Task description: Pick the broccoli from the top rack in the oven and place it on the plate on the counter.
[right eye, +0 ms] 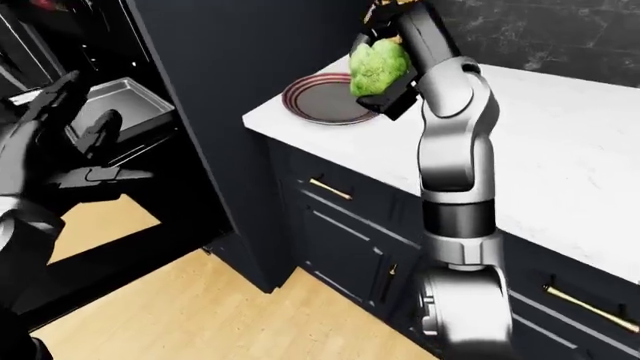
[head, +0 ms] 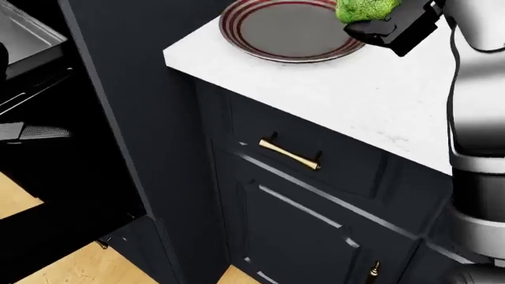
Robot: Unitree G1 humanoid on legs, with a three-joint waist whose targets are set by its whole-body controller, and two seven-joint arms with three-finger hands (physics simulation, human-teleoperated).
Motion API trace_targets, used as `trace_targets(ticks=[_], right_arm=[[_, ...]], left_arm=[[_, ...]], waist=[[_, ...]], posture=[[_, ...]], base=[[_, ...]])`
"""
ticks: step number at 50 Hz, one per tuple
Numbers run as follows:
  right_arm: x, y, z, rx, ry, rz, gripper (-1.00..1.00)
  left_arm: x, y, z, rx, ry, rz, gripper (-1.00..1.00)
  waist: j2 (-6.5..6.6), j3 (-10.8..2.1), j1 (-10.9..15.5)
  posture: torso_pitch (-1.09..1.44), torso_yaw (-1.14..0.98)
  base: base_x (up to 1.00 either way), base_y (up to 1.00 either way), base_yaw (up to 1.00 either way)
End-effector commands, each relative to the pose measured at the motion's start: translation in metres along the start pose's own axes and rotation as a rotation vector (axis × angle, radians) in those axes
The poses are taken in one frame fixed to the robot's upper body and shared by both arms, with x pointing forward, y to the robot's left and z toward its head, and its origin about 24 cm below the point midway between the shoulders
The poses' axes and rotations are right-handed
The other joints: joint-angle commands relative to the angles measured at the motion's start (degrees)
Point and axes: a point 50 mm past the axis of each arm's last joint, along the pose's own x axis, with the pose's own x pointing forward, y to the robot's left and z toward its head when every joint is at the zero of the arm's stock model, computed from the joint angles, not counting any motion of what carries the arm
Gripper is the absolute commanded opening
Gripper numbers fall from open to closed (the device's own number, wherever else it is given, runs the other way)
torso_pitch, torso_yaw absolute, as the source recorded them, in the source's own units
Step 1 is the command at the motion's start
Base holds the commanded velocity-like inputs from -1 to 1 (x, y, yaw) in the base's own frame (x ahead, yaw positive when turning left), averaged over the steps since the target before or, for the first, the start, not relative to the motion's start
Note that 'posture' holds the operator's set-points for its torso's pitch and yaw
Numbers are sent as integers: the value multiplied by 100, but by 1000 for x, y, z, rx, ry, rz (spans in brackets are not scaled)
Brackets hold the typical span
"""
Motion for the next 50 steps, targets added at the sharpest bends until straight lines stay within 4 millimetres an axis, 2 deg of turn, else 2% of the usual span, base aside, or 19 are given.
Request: trace_targets(ticks=[1, 8, 11, 12, 13, 14, 21, 23, 24, 25, 26, 33, 35, 37, 40, 44, 47, 49, 50], right_arm=[[0, -8, 25, -10, -95, -34, -100], [-1, -11, 25, -6, -95, -42, -100], [-1, -12, 22, -2, -79, -45, -100], [-1, -12, 22, -3, -79, -44, -100], [-1, -12, 23, -4, -82, -46, -100], [-1, -11, 22, -5, -81, -45, -100], [-2, -10, 24, -3, -84, -43, -100], [-1, -9, 24, 0, -88, -43, -100], [-1, -9, 24, 1, -87, -43, -100], [-1, -10, 24, 2, -83, -47, -100], [-1, -10, 25, 2, -84, -48, -100], [0, -9, 26, -3, -91, -48, -100], [1, -9, 24, -5, -85, -48, -100], [0, -9, 24, -4, -81, -48, -100], [-1, -12, 24, -3, -80, -54, -100], [-2, -12, 25, -1, -87, -51, -100], [-2, -12, 26, 0, -93, -51, -100], [-2, -12, 27, 0, -94, -51, -100], [-1, -12, 27, -1, -93, -51, -100]], left_arm=[[-5, 6, 20, 18, -108, 38, 100], [-6, 4, 20, 21, -109, 28, 100], [-6, 3, 20, 21, -109, 24, 100], [-6, 2, 20, 22, -109, 23, 100], [-6, 2, 20, 22, -110, 23, 100], [-6, 3, 20, 22, -110, 23, 100], [-6, 5, 22, 19, -113, 26, 100], [-5, 5, 22, 19, -113, 27, 100], [-5, 6, 22, 18, -112, 27, 100], [-5, 6, 22, 18, -112, 28, 100], [-5, 7, 21, 18, -112, 29, 100], [-6, 9, 25, 14, -116, 35, 100], [-5, 9, 25, 13, -117, 34, 100], [-5, 9, 25, 13, -118, 33, 100], [-6, 8, 25, 14, -118, 32, 100], [-5, 8, 24, 15, -117, 31, 100], [-6, 9, 24, 14, -119, 33, 100], [-7, 9, 25, 14, -119, 33, 100], [-7, 9, 26, 13, -119, 33, 100]], waist=[[-74, -184, 147], [223, -113, 41], [626, -204, -97], [453, -282, -77], [479, -53, -56], [457, 0, -15], [19, -20, 129], [-200, -38, 155], [-414, -123, 146], [-213, -82, 83], [-292, -98, 136], [-23, 25, 17], [262, -37, -8], [216, -148, -10], [371, -153, 45], [224, -128, 81], [-53, 41, 87], [-288, -58, 127], [-51, -16, 83]], posture=[[0, 0], [0, 0], [0, 0], [0, 0], [0, 0], [0, 0], [0, 0], [0, 0], [0, 0], [0, 0], [0, 0], [0, 0], [0, 0], [0, 0], [0, 0], [0, 0], [0, 0], [0, 0], [0, 0]], base=[[0, 0, 100], [0, 0, 96], [0, 0, 20], [39, -10, 0], [42, -8, 0], [43, 0, 0], [42, 0, 0], [40, 0, 0], [34, 0, 0], [31, 0, 0], [32, 0, 0], [10, 0, 0], [0, 0, 0], [5, 0, 0], [7, 0, 0], [12, 0, 0], [8, 0, 0], [0, 0, 0], [0, 0, 0]])
